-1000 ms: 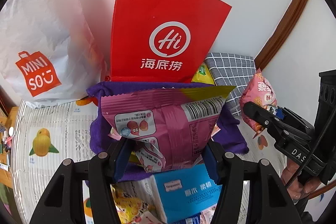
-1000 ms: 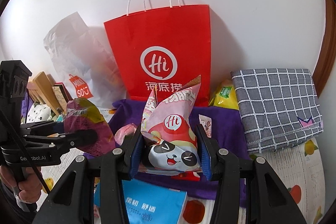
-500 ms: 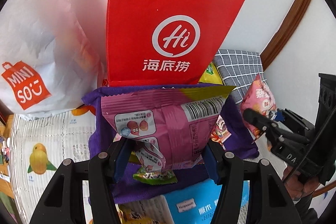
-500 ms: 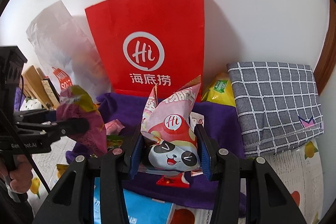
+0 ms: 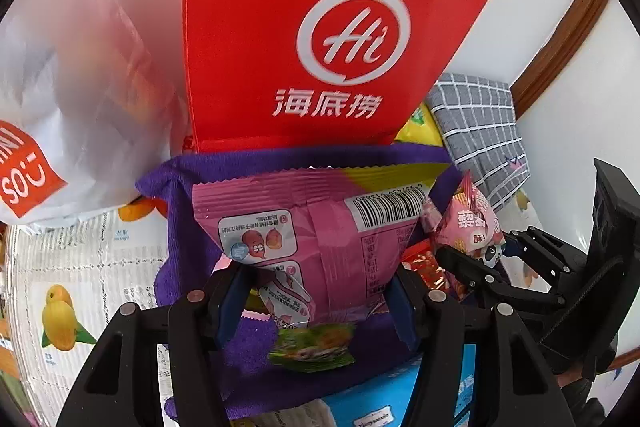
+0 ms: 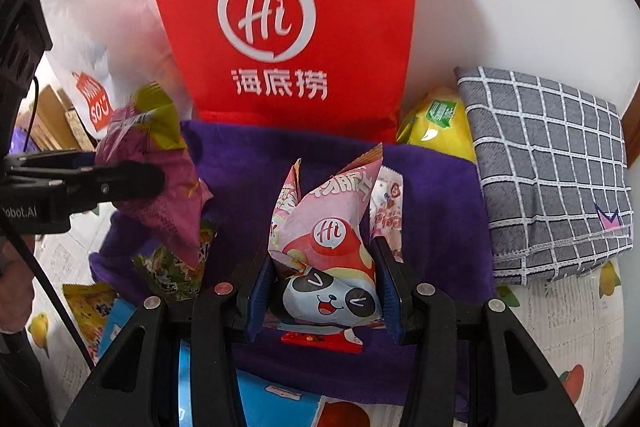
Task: Organize snacks
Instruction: 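Lower both bags onto the purple towel and open both grippers, then move both grippers back to the remaining snacks by the tissue box, then grasp the pink-and-white candy packet with the right gripper, then grasp the yellow chip bag with the left gripper and lift it, then carry the candy packet and yellow chip bag over the purple towel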
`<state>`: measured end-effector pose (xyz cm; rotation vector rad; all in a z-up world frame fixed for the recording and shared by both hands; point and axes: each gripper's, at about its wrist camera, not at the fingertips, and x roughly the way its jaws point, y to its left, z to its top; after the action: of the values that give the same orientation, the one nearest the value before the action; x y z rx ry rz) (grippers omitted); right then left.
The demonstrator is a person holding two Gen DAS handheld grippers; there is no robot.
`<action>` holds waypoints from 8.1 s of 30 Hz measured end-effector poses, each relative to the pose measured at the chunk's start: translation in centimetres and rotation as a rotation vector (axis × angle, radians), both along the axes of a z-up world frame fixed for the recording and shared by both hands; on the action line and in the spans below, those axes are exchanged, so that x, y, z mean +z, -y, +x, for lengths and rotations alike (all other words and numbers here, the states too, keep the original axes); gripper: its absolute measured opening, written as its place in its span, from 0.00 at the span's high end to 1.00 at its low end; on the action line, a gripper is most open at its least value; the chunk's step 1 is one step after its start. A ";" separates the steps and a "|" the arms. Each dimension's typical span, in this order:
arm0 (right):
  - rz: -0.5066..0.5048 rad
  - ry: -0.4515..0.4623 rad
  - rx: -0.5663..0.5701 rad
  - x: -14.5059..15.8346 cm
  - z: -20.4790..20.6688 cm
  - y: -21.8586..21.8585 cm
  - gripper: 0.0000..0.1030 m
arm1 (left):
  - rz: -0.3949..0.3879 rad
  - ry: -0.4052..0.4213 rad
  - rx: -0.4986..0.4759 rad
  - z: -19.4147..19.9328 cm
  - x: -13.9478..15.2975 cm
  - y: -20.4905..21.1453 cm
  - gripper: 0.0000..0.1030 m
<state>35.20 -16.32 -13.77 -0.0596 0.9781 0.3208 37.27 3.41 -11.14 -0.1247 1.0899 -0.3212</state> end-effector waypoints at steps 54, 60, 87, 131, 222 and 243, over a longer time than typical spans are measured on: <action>0.119 0.102 -0.062 7.7 -12.7 0.0 0.34 | -0.050 0.084 0.131 -12.1 6.5 -6.7 0.23; 0.111 0.059 -0.054 6.0 -15.9 -0.8 0.40 | -0.040 0.052 0.176 -14.9 4.5 -8.5 0.23; -0.060 -0.075 -0.075 -4.8 -20.6 -4.5 0.52 | -0.039 -0.017 0.215 -21.9 0.0 -12.0 0.23; -0.020 0.003 -0.167 -5.6 -21.6 2.9 0.61 | -0.012 0.014 0.170 -15.7 -3.0 -5.7 0.59; 0.107 0.170 -0.156 6.3 -11.3 1.3 0.67 | -0.082 0.200 0.055 -14.2 2.1 -1.0 0.59; 0.083 0.159 -0.154 4.1 -6.9 0.8 0.67 | -0.081 0.173 0.077 -13.6 1.3 -1.5 0.59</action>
<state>28.32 -17.12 -9.67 0.0653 0.8061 0.2114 23.64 4.94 -9.89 -0.2067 0.8992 -0.3015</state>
